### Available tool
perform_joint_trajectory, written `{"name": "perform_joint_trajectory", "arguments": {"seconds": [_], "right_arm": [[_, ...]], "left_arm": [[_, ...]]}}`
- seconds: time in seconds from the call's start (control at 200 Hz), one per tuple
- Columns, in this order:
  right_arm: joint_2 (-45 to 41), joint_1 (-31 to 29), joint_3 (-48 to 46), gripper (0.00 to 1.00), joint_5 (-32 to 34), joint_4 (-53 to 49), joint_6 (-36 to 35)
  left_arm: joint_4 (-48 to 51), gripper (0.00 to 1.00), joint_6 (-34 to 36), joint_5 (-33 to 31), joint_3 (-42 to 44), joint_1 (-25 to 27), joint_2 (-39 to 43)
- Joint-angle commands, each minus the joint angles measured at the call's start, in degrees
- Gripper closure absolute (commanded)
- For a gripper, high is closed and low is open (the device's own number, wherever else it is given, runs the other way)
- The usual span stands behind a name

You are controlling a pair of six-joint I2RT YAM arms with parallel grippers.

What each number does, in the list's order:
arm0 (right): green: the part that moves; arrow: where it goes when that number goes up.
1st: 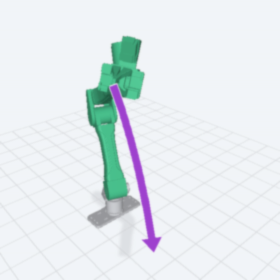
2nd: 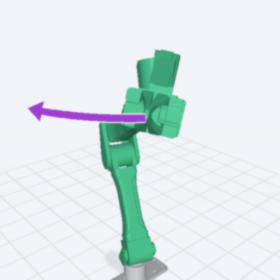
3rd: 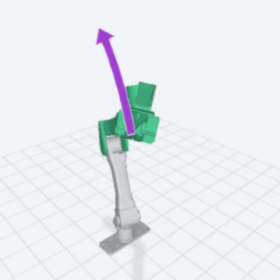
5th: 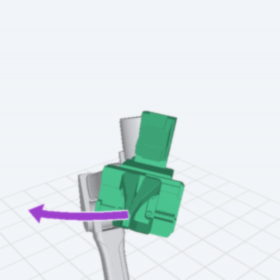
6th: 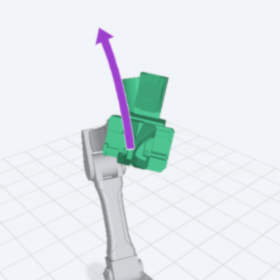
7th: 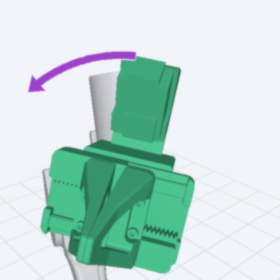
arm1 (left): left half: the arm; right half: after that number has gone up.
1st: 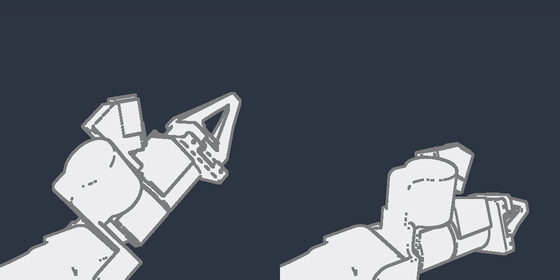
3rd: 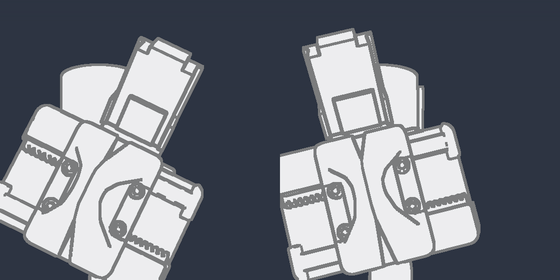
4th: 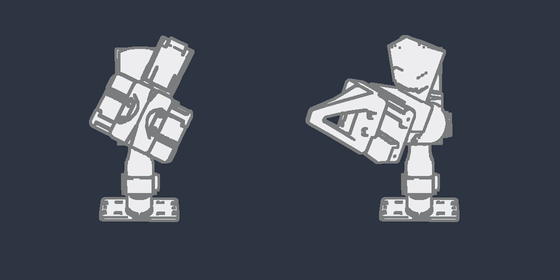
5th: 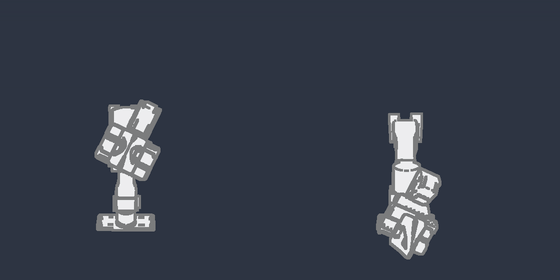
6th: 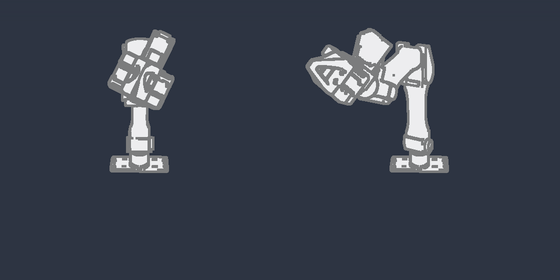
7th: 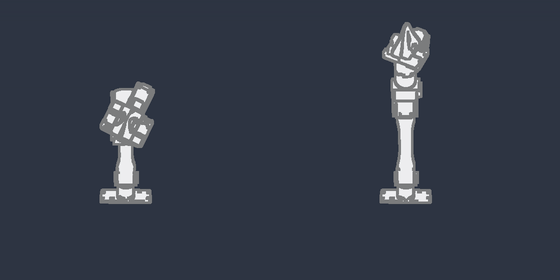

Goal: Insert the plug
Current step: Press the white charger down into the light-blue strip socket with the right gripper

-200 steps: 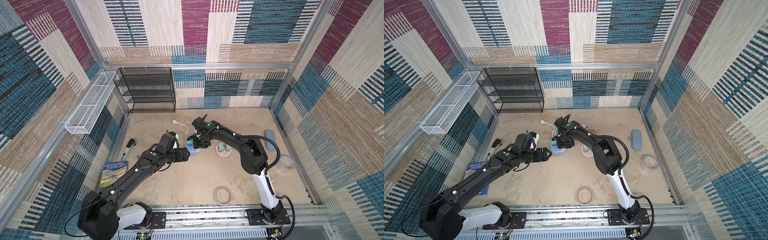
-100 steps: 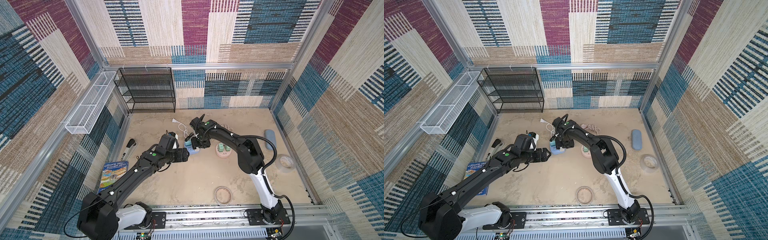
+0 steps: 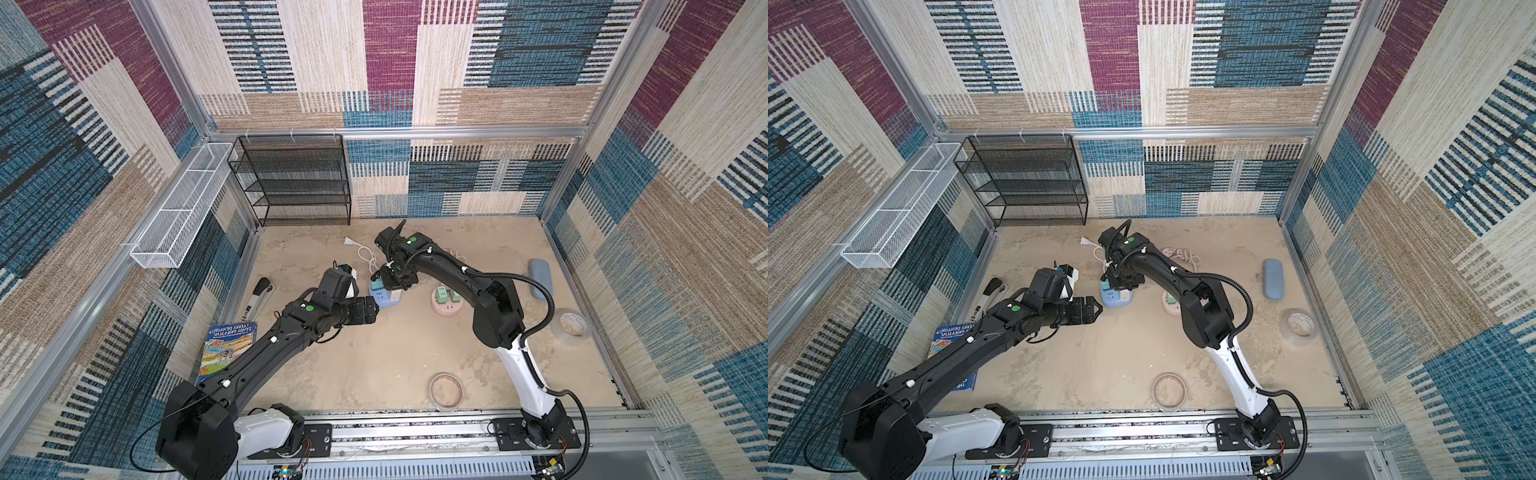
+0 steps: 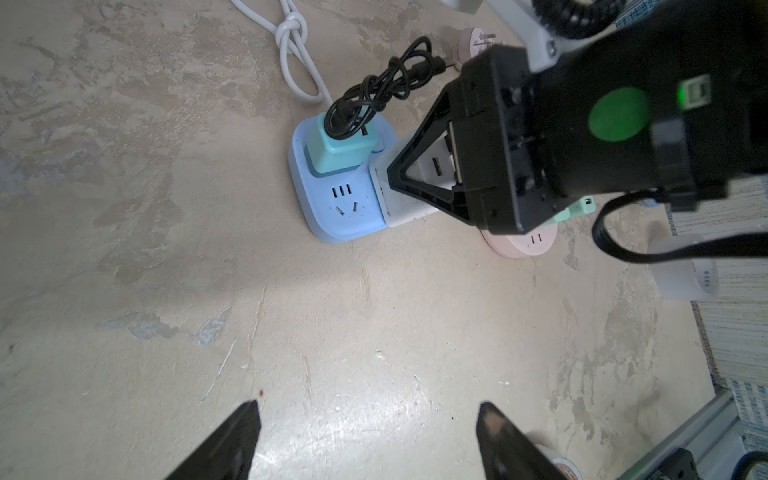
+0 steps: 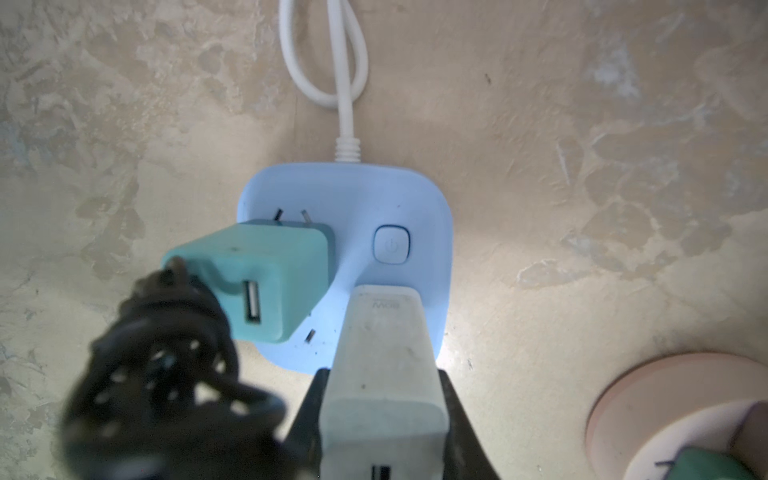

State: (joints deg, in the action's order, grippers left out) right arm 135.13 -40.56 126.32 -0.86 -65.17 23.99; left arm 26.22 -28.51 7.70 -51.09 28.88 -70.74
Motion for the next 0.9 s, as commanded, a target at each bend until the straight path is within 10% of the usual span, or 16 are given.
{"name": "perform_joint_trajectory", "arguments": {"seconds": [0.0, 0.786, 0.891], "right_arm": [[1.9, -0.27, 1.7, 0.99, 1.57, -3.21, -1.72], [4.23, -2.72, -0.82, 1.0, 4.18, -4.39, -2.9], [2.85, -2.58, 1.0, 0.77, 3.73, -4.37, -2.37]], "left_arm": [[-0.95, 0.13, 1.09, -0.41, 0.03, -0.06, -0.3], [-1.85, 0.14, 1.05, -0.08, 0.52, -0.14, -1.62], [-1.7, 0.14, 0.96, 0.2, 0.03, -0.14, -1.97]]}}
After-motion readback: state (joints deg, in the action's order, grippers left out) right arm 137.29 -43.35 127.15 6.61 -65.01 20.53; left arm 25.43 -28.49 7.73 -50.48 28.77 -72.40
